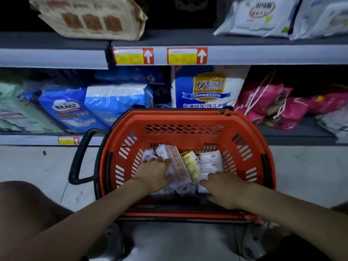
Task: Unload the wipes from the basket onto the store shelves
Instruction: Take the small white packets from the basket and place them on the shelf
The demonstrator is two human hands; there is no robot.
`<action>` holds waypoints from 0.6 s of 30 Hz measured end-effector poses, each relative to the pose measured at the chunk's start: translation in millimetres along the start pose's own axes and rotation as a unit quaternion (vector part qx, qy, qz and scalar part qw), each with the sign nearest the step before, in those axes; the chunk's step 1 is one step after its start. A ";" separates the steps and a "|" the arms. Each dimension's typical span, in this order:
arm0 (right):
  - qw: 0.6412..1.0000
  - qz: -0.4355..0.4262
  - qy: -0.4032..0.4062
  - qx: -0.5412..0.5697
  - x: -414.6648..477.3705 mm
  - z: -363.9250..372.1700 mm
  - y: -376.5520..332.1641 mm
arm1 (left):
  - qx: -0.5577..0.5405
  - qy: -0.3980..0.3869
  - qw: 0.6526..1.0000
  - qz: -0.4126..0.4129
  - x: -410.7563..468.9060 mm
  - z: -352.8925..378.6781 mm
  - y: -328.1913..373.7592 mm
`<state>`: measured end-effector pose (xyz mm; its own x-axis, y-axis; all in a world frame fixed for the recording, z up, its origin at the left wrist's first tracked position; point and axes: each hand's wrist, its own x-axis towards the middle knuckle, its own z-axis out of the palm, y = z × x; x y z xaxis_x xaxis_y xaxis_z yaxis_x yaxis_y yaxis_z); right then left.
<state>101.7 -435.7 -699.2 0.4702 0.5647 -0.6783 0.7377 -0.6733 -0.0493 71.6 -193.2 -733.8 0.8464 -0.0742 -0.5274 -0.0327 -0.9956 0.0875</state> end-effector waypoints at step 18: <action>0.999 -0.003 0.022 -0.050 9.6 6.7 3.4 | -0.586 -0.111 0.797 -0.095 47.5 25.9 24.2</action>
<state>105.4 -435.8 -710.8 0.4854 0.5900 -0.6452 0.7838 -0.6206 0.0222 97.3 -222.4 -778.6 0.6577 -0.0667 -0.7504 0.7136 -0.2640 0.6489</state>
